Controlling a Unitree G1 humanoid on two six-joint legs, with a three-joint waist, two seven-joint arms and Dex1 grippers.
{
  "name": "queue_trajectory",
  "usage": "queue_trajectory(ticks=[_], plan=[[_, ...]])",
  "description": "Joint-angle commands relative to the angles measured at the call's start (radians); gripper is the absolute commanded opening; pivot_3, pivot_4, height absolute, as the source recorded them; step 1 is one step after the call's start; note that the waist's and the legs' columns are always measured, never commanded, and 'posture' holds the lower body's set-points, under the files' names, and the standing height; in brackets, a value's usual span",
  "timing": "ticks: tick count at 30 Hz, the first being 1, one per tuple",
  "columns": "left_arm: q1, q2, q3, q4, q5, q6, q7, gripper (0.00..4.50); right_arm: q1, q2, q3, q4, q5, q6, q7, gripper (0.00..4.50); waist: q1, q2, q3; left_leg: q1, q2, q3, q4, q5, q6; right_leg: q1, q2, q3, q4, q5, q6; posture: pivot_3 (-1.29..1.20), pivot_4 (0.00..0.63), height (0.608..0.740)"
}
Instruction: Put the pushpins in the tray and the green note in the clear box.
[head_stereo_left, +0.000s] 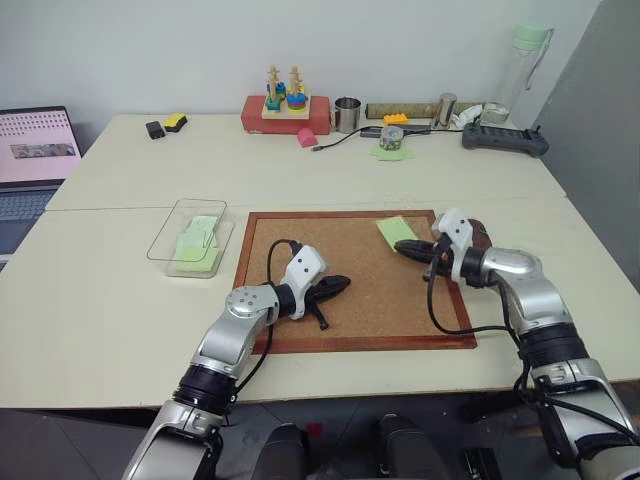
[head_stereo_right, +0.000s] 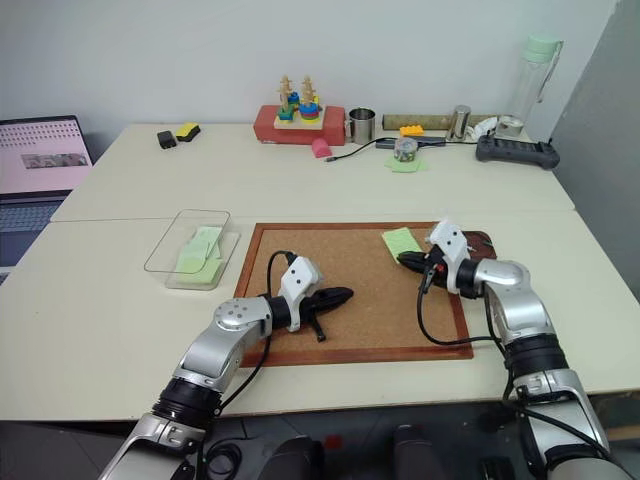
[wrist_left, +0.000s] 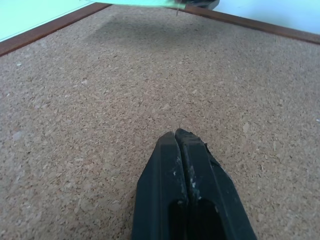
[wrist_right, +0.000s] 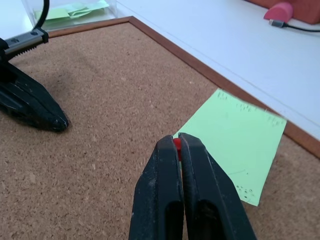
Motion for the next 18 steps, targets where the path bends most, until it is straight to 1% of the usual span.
queue_trajectory(ticks=[1, 3, 4, 5, 8, 9, 13, 14, 18], plan=[[0.028, -0.027, 0.107, -0.092, -0.137, 0.157, 0.033, 0.67, 0.004, -0.023, -0.021, -0.1, 0.021, -0.006, 0.009, 0.0, -0.001, -0.001, 0.0, 0.0, 0.0, 0.0, 0.0, 0.0, 0.0, 0.0, 0.0, 0.0, 0.0, 0.0, 0.0, 0.0, 0.15, 0.74], [0.04, -0.064, 0.17, -0.17, -0.259, 0.267, 0.05, 0.94, 0.013, -0.027, -0.016, -0.127, 0.014, -0.019, 0.005, 0.0, -0.004, -0.001, 0.001, -0.001, 0.0, 0.0, 0.0, 0.0, 0.0, -0.002, 0.0, 0.0, 0.0, 0.0, 0.0, 0.0, 0.15, 0.74], [0.042, -0.076, 0.19, -0.195, -0.296, 0.305, 0.061, 1.06, 0.016, -0.028, -0.015, -0.135, 0.012, -0.022, 0.003, 0.0, -0.003, -0.001, 0.001, -0.003, 0.001, 0.0, 0.0, 0.0, 0.0, -0.003, 0.0, 0.0, 0.0, 0.0, 0.0, 0.0, 0.15, 0.74], [0.043, -0.093, 0.217, -0.218, -0.34, 0.346, 0.077, 1.33, 0.019, -0.03, -0.013, -0.145, 0.009, -0.026, 0.001, 0.0, -0.002, -0.002, 0.001, -0.005, 0.001, -0.001, 0.0, 0.0, 0.0, -0.004, 0.0, -0.001, 0.0, 0.0, 0.0, 0.0, 0.15, 0.74], [0.035, -0.168, 0.306, -0.237, -0.468, 0.444, 0.153, 1.85, 0.027, -0.037, 0.001, -0.168, -0.012, -0.062, 0.003, 0.0, 0.0, -0.002, 0.002, -0.009, 0.001, -0.002, 0.0, 0.0, 0.0, -0.007, 0.0, -0.001, 0.0, 0.0, 0.0, 0.0, 0.15, 0.74], [0.031, -0.189, 0.322, -0.241, -0.501, 0.471, 0.17, 2.09, 0.029, -0.039, 0.007, -0.175, -0.018, -0.076, 0.004, 0.0, 0.0, -0.002, 0.002, -0.009, 0.0, -0.002, 0.001, 0.0, 0.0, -0.007, 0.0, -0.001, 0.0, 0.0, 0.001, 0.0, 0.15, 0.74], [0.006, -0.258, 0.359, -0.24, -0.598, 0.536, 0.228, 2.75, 0.031, -0.048, 0.026, -0.201, -0.038, -0.124, 0.013, 0.0, 0.0, -0.003, 0.002, -0.009, 0.0, -0.002, 0.001, 0.0, 0.0, -0.007, 0.0, -0.001, 0.0, 0.0, 0.001, 0.0, 0.15, 0.74], [-0.006, -0.277, 0.37, -0.229, -0.619, 0.547, 0.247, 2.99, 0.033, -0.053, 0.034, -0.211, -0.048, -0.145, 0.018, 0.0, 0.0, -0.003, 0.002, -0.009, 0.0, -0.002, 0.001, 0.0, 0.0, -0.007, 0.0, -0.001, 0.0, 0.0, 0.001, 0.0, 0.15, 0.74], [-0.057, -0.325, 0.405, -0.164, -0.648, 0.548, 0.305, 3.69, 0.038, -0.07, 0.06, -0.239, -0.078, -0.212, 0.032, 0.0, 0.001, -0.003, 0.002, -0.009, -0.001, -0.002, 0.001, 0.0, 0.0, -0.007, 0.0, -0.001, -0.001, 0.0, 0.001, 0.0, 0.15, 0.74]])
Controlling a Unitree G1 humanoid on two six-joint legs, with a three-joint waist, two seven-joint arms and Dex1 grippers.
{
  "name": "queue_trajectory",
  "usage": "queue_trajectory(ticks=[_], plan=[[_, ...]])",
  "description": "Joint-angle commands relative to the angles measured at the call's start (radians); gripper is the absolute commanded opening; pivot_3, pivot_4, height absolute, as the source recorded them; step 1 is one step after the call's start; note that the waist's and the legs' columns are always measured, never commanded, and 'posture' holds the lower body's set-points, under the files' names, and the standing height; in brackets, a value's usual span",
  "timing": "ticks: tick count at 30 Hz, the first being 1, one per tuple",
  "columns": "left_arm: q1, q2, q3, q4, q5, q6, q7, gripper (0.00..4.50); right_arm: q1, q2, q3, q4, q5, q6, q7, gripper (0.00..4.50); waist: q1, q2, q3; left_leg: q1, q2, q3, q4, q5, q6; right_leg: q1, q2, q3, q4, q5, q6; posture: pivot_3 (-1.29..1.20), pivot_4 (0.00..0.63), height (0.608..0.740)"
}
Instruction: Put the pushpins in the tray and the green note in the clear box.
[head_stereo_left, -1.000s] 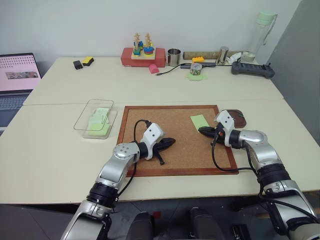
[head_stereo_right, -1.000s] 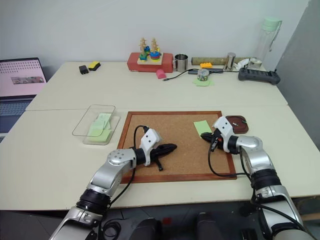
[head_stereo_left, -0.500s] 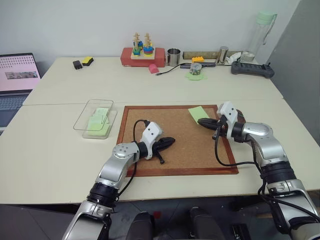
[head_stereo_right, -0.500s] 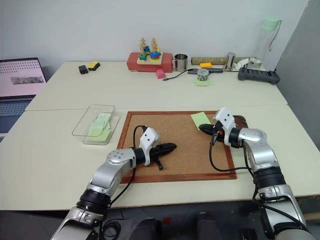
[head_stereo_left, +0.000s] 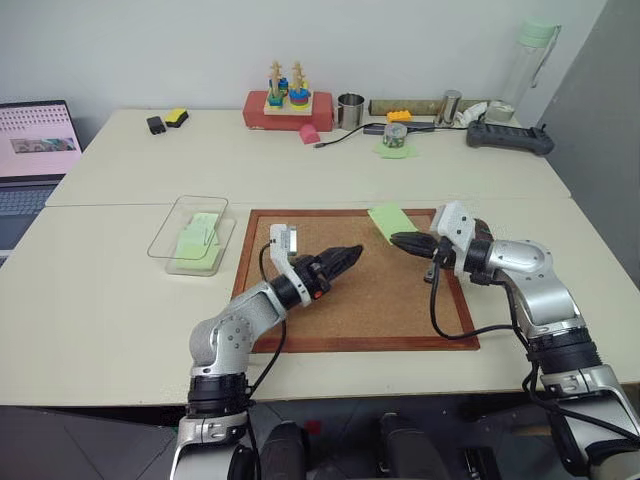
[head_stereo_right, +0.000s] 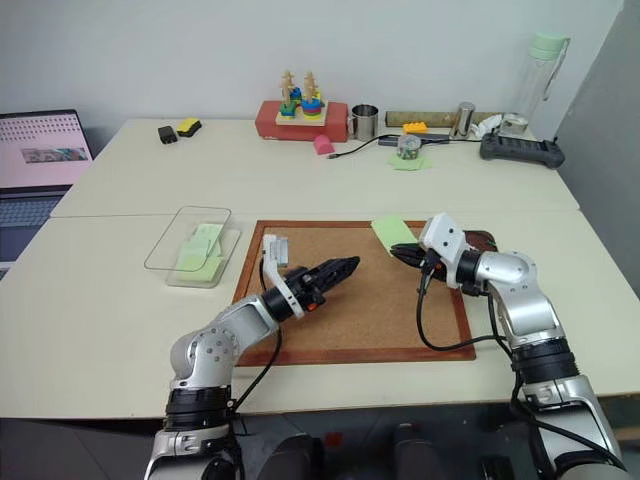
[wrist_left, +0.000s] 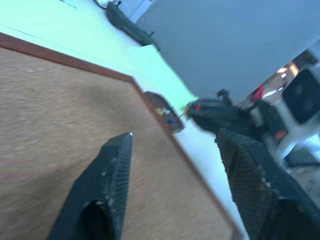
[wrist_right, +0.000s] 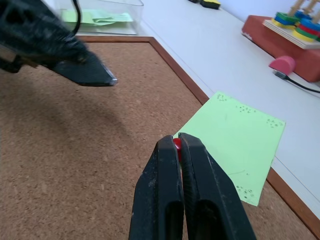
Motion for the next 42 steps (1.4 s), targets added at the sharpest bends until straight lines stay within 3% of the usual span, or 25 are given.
queue_trajectory(ticks=[1, 6, 15, 16, 36, 39, 42], plan=[[-0.054, -0.034, 0.036, 0.036, -0.059, 0.002, 0.04, 3.92, 0.003, -0.023, 0.014, -0.067, -0.022, -0.079, 0.017, 0.0, 0.0, 0.0, 0.0, 0.0, 0.0, 0.0, 0.0, 0.0, 0.0, 0.0, 0.0, 0.0, 0.0, 0.0, 0.0, 0.0, 0.15, 0.74], [-0.094, -0.046, 0.058, 0.07, -0.116, 0.024, 0.041, 4.0, 0.011, -0.034, 0.031, -0.096, -0.036, -0.113, 0.022, 0.0, -0.001, -0.001, 0.0, 0.0, 0.0, 0.0, 0.0, 0.0, 0.0, 0.0, 0.0, 0.0, 0.0, 0.0, 0.0, 0.0, 0.15, 0.74], [-0.107, -0.046, -0.001, 0.102, -0.094, 0.019, 0.025, 4.0, 0.02, -0.038, 0.051, -0.13, -0.037, -0.132, 0.023, 0.0, 0.001, -0.001, 0.0, 0.0, 0.0, 0.0, 0.0, 0.0, 0.0, 0.0, 0.0, 0.0, 0.0, 0.0, 0.0, 0.0, 0.15, 0.74], [-0.109, -0.047, -0.001, 0.108, -0.091, 0.012, 0.027, 3.65, 0.02, -0.038, 0.053, -0.134, -0.037, -0.133, 0.023, 0.0, 0.001, -0.001, 0.0, 0.0, 0.0, 0.0, 0.0, 0.0, 0.0, 0.0, 0.0, 0.0, 0.0, 0.0, 0.0, 0.0, 0.15, 0.74], [-0.083, -0.022, -0.061, 0.087, -0.045, -0.07, -0.027, 0.36, 0.03, -0.036, 0.068, -0.158, -0.032, -0.135, 0.024, 0.0, 0.001, -0.001, 0.0, 0.0, 0.0, 0.0, 0.0, 0.0, 0.0, 0.0, 0.0, 0.0, 0.0, 0.0, 0.0, 0.0, 0.15, 0.74], [-0.078, -0.014, -0.077, 0.087, -0.025, -0.089, -0.032, 0.01, 0.027, -0.038, 0.068, -0.159, -0.029, -0.134, 0.026, 0.0, 0.001, -0.001, 0.0, 0.0, 0.0, 0.0, 0.0, 0.0, 0.0, 0.0, 0.0, 0.0, 0.0, 0.0, 0.0, 0.0, 0.15, 0.74], [-0.075, -0.012, -0.087, 0.095, 0.008, -0.122, -0.021, 0.01, 0.024, -0.039, 0.065, -0.166, -0.025, -0.133, 0.027, 0.0, 0.001, -0.001, 0.0, 0.0, 0.0, 0.0, 0.0, 0.0, 0.0, 0.0, 0.0, 0.0, 0.0, 0.0, 0.0, 0.0, 0.15, 0.74]])
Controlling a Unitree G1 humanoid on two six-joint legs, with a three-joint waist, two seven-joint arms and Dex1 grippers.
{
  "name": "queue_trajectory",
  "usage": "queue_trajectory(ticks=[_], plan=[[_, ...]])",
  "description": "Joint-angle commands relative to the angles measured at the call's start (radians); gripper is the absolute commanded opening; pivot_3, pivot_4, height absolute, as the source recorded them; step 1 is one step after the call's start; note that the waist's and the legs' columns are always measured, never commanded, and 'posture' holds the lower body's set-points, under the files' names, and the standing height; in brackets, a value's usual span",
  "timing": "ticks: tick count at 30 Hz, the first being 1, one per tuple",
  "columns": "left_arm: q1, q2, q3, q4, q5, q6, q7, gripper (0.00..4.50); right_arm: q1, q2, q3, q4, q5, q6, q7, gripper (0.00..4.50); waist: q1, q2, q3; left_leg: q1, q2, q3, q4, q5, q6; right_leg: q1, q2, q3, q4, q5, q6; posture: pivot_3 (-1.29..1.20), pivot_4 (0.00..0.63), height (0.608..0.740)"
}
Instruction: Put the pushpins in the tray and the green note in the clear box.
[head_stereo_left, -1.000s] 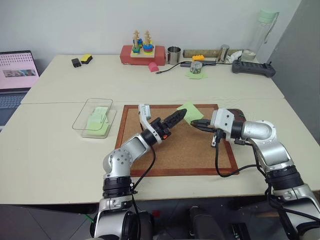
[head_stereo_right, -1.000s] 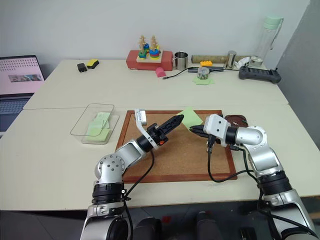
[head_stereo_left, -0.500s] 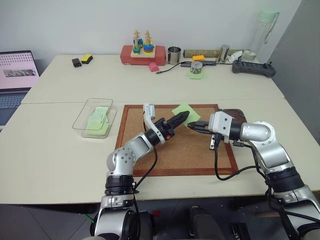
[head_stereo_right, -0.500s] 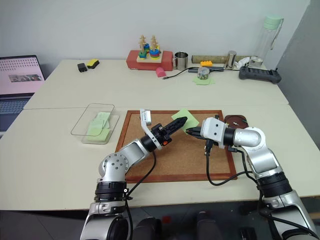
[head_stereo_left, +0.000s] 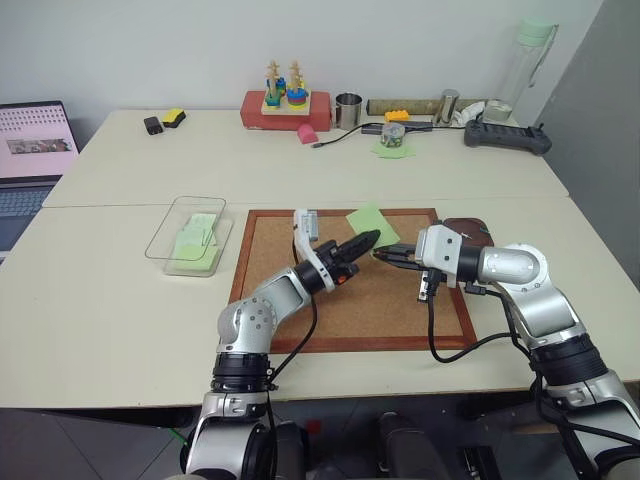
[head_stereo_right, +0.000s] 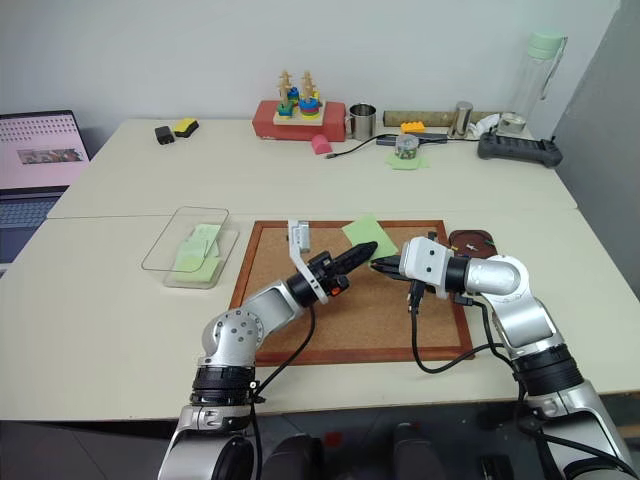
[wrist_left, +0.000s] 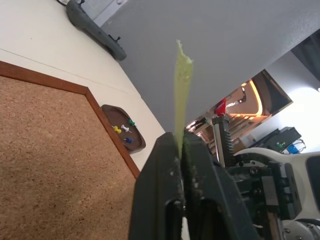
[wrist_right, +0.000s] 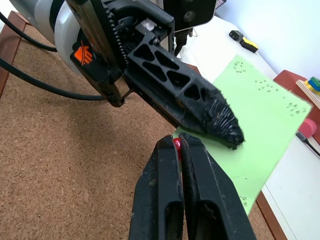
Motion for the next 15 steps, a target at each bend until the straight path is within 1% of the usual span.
queue_trajectory(ticks=[1, 6, 10, 13, 15], plan=[[0.001, 0.002, -0.016, -0.018, 0.045, -0.06, 0.005, 0.01, -0.012, -0.009, -0.013, -0.054, 0.009, -0.015, 0.005, 0.0, 0.0, 0.0, 0.0, 0.0, 0.0, 0.0, 0.0, 0.0, 0.0, 0.0, 0.0, 0.0, 0.0, 0.0, 0.0, 0.0, 0.15, 0.74], [-0.008, -0.008, -0.009, 0.023, 0.099, -0.117, 0.044, 0.01, -0.009, -0.015, -0.04, -0.078, 0.034, -0.006, -0.002, 0.0, 0.0, 0.0, 0.0, 0.0, 0.0, 0.0, 0.0, 0.0, 0.0, 0.0, 0.0, 0.0, 0.0, 0.0, 0.0, 0.0, 0.15, 0.74], [-0.012, -0.018, -0.009, 0.043, 0.126, -0.148, 0.063, 0.01, 0.009, -0.028, -0.081, -0.12, 0.071, 0.043, -0.019, 0.0, 0.0, 0.0, 0.0, 0.0, 0.0, 0.0, 0.0, 0.0, 0.0, 0.0, 0.0, 0.0, 0.0, 0.0, 0.0, 0.0, 0.15, 0.74], [-0.011, -0.018, -0.018, 0.03, 0.133, -0.161, 0.051, 0.01, 0.034, -0.045, -0.144, -0.15, 0.109, 0.188, -0.072, 0.0, 0.002, 0.0, 0.0, 0.0, 0.0, 0.0, 0.0, 0.0, 0.0, 0.0, 0.0, 0.0, 0.0, 0.0, 0.0, 0.0, 0.15, 0.74], [-0.002, -0.02, -0.024, -0.003, 0.124, -0.158, 0.04, 0.01, 0.047, -0.065, -0.18, -0.141, 0.105, 0.277, -0.112, 0.0, 0.003, 0.0, 0.0, 0.0, 0.0, 0.0, 0.0, 0.0, 0.0, 0.0, 0.0, 0.0, 0.0, 0.0, 0.0, 0.0, 0.15, 0.74]])
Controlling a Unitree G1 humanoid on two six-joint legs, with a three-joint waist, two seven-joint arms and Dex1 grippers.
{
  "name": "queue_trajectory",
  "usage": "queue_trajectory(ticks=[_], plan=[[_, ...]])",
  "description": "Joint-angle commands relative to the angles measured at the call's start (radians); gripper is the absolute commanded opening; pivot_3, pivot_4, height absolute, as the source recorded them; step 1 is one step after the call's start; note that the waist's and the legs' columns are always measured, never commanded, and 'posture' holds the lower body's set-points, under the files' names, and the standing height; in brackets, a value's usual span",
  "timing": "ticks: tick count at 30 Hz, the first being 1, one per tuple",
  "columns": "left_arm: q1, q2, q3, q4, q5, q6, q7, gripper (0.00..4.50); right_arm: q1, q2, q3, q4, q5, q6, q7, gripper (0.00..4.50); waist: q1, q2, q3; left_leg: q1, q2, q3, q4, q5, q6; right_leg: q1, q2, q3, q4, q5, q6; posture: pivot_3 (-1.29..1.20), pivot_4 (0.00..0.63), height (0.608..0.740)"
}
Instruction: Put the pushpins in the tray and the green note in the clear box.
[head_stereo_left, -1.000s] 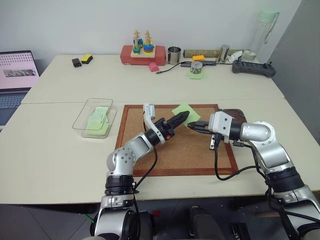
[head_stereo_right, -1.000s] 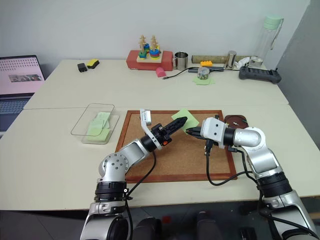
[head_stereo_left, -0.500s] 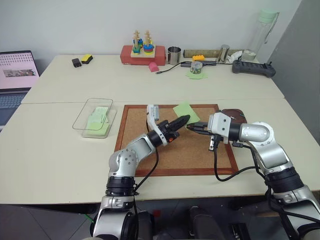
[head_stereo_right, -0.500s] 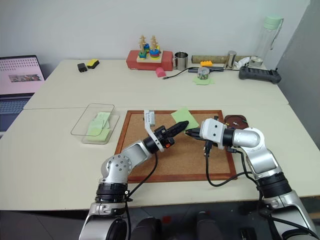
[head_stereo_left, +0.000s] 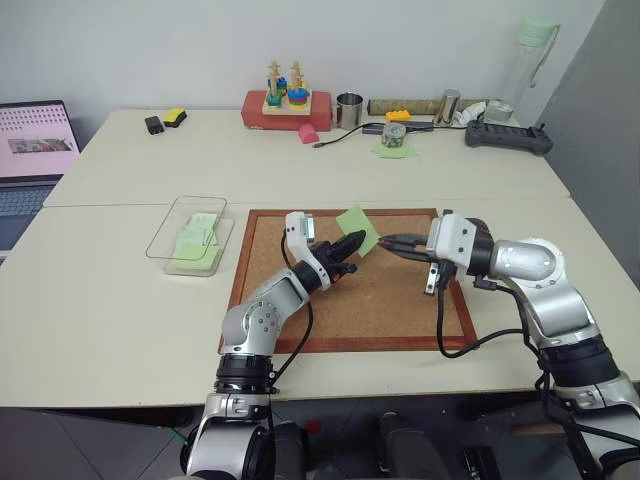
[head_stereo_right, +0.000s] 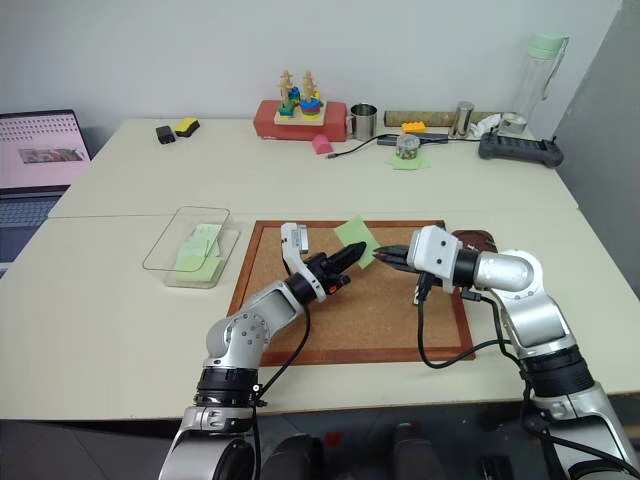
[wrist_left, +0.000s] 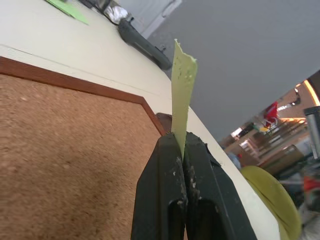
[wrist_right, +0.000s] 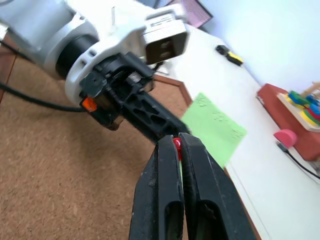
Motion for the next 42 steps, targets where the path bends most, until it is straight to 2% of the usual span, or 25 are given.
queue_trajectory(ticks=[1, 4, 9, 16, 18, 19, 22, 24, 26, 27, 28, 29, 30, 34, 37, 40, 42], plan=[[0.002, -0.003, -0.015, -0.082, -0.016, -0.011, -0.025, 0.01, 0.018, -0.046, -0.098, -0.002, 0.012, 0.178, -0.095, 0.0, 0.001, 0.0, 0.0, 0.0, 0.0, 0.0, 0.0, 0.0, 0.0, 0.0, 0.0, 0.0, 0.0, 0.0, 0.0, 0.0, 0.15, 0.74], [0.019, 0.008, -0.027, -0.137, -0.028, 0.006, -0.038, 0.01, 0.011, -0.054, -0.118, 0.074, -0.038, 0.246, -0.187, 0.0, 0.0, 0.0, 0.0, 0.0, 0.0, 0.001, 0.0, 0.0, 0.0, 0.0, 0.0, 0.0, 0.0, 0.0, 0.0, 0.0, 0.15, 0.74], [0.047, 0.029, -0.05, -0.181, -0.013, 0.015, -0.042, 0.01, -0.027, -0.005, -0.135, 0.268, -0.105, 0.27, -0.359, 0.0, -0.004, 0.0, 0.0, 0.0, 0.0, 0.001, 0.0, 0.0, 0.0, 0.0, 0.0, 0.001, 0.0, 0.0, 0.0, 0.0, 0.15, 0.74], [0.064, 0.042, -0.074, -0.216, -0.004, 0.012, -0.04, 0.01, -0.115, 0.036, -0.14, 0.502, -0.142, 0.235, -0.466, 0.0, -0.004, 0.0, 0.0, 0.0, 0.0, 0.002, 0.0, 0.0, 0.0, -0.001, 0.0, 0.002, 0.0, 0.0, 0.0, 0.0, 0.15, 0.74], [0.071, 0.043, -0.08, -0.225, -0.004, 0.012, -0.04, 0.0, -0.138, 0.045, -0.152, 0.549, -0.137, 0.237, -0.483, 0.44, -0.003, 0.0, 0.0, 0.0, 0.0, 0.002, 0.0, 0.0, 0.0, -0.001, 0.0, 0.002, 0.0, 0.0, 0.0, 0.0, 0.15, 0.74], [0.075, 0.045, -0.083, -0.229, -0.003, 0.012, -0.041, 0.0, -0.146, 0.046, -0.155, 0.567, -0.137, 0.232, -0.487, 0.45, -0.003, 0.0, 0.0, 0.0, 0.0, 0.002, 0.0, 0.0, 0.0, -0.001, 0.0, 0.002, 0.0, 0.0, 0.0, 0.0, 0.15, 0.74], [0.081, 0.046, -0.089, -0.235, -0.003, 0.011, -0.041, 0.0, -0.157, 0.048, -0.163, 0.589, -0.13, 0.227, -0.491, 1.15, -0.003, 0.0, 0.0, 0.0, 0.0, 0.002, 0.0, 0.0, 0.0, 0.0, 0.0, 0.002, 0.0, 0.0, 0.0, 0.0, 0.15, 0.74], [0.081, 0.048, -0.092, -0.235, -0.004, 0.009, -0.04, 0.0, -0.158, 0.048, -0.166, 0.588, -0.125, 0.23, -0.49, 1.67, -0.003, 0.0, 0.0, 0.0, 0.0, 0.002, 0.0, 0.0, 0.0, -0.001, 0.0, 0.002, 0.0, 0.0, 0.0, 0.0, 0.15, 0.74], [0.077, 0.048, -0.091, -0.232, -0.005, 0.008, -0.04, 0.0, -0.157, 0.046, -0.172, 0.576, -0.121, 0.233, -0.492, 1.98, -0.003, 0.0, 0.0, 0.0, 0.0, 0.002, 0.0, 0.0, 0.0, -0.001, 0.0, 0.002, 0.0, 0.0, 0.0, 0.0, 0.15, 0.74], [0.074, 0.048, -0.091, -0.231, -0.005, 0.007, -0.039, 0.0, -0.156, 0.045, -0.176, 0.568, -0.119, 0.235, -0.492, 2.34, -0.003, 0.0, 0.0, 0.0, 0.0, 0.002, 0.0, 0.0, 0.0, -0.001, 0.0, 0.002, 0.0, 0.0, 0.0, 0.0, 0.15, 0.74], [0.071, 0.048, -0.09, -0.229, -0.005, 0.006, -0.04, 0.0, -0.155, 0.044, -0.181, 0.558, -0.116, 0.235, -0.493, 2.38, -0.003, 0.0, 0.0, 0.0, 0.0, 0.002, 0.0, 0.0, 0.0, -0.001, 0.0, 0.002, 0.0, 0.0, 0.0, 0.0, 0.15, 0.74], [0.069, 0.048, -0.09, -0.227, -0.005, 0.006, -0.04, 0.0, -0.154, 0.043, -0.185, 0.552, -0.114, 0.236, -0.492, 2.72, -0.003, 0.0, 0.0, 0.0, 0.0, 0.002, 0.0, 0.0, 0.0, -0.001, 0.0, 0.002, 0.0, 0.0, 0.0, 0.0, 0.15, 0.74], [0.067, 0.049, -0.089, -0.225, -0.004, 0.004, -0.039, 0.0, -0.152, 0.039, -0.189, 0.538, -0.112, 0.235, -0.491, 2.83, -0.003, 0.0, 0.0, 0.0, 0.0, 0.002, 0.0, 0.0, 0.0, -0.001, 0.0, 0.002, 0.0, 0.0, 0.0, 0.0, 0.15, 0.74], [0.054, 0.064, -0.076, -0.246, 0.0, -0.002, -0.03, 0.0, -0.139, -0.008, -0.188, 0.459, -0.095, 0.203, -0.407, 3.72, -0.003, 0.0, 0.0, 0.0, 0.0, 0.002, 0.0, 0.0, 0.0, -0.001, 0.0, 0.002, 0.0, 0.0, 0.0, 0.0, 0.15, 0.74], [0.039, 0.102, -0.034, -0.293, 0.004, -0.005, 0.004, 0.0, -0.141, -0.063, -0.188, 0.377, -0.047, 0.187, -0.28, 3.72, -0.003, 0.0, 0.0, 0.0, 0.0, 0.002, 0.0, 0.0, 0.0, -0.001, 0.0, 0.002, 0.0, 0.0, 0.0, 0.0, 0.15, 0.74], [0.021, 0.175, 0.03, -0.345, 0.042, -0.019, 0.076, 0.0, -0.122, -0.113, -0.176, 0.229, 0.074, 0.188, -0.062, 3.72, -0.008, 0.0, 0.0, 0.0, 0.0, 0.002, 0.0, 0.0, 0.0, -0.001, 0.0, 0.002, 0.0, 0.0, 0.0, 0.0, 0.15, 0.74], [0.015, 0.21, 0.053, -0.363, 0.063, -0.026, 0.107, 0.0, -0.108, -0.133, -0.167, 0.147, 0.135, 0.211, 0.026, 3.72, -0.01, 0.0, 0.0, 0.001, 0.001, 0.001, -0.001, 0.0, 0.0, -0.001, 0.002, 0.002, 0.0, 0.0, 0.0, 0.0, 0.15, 0.74]])
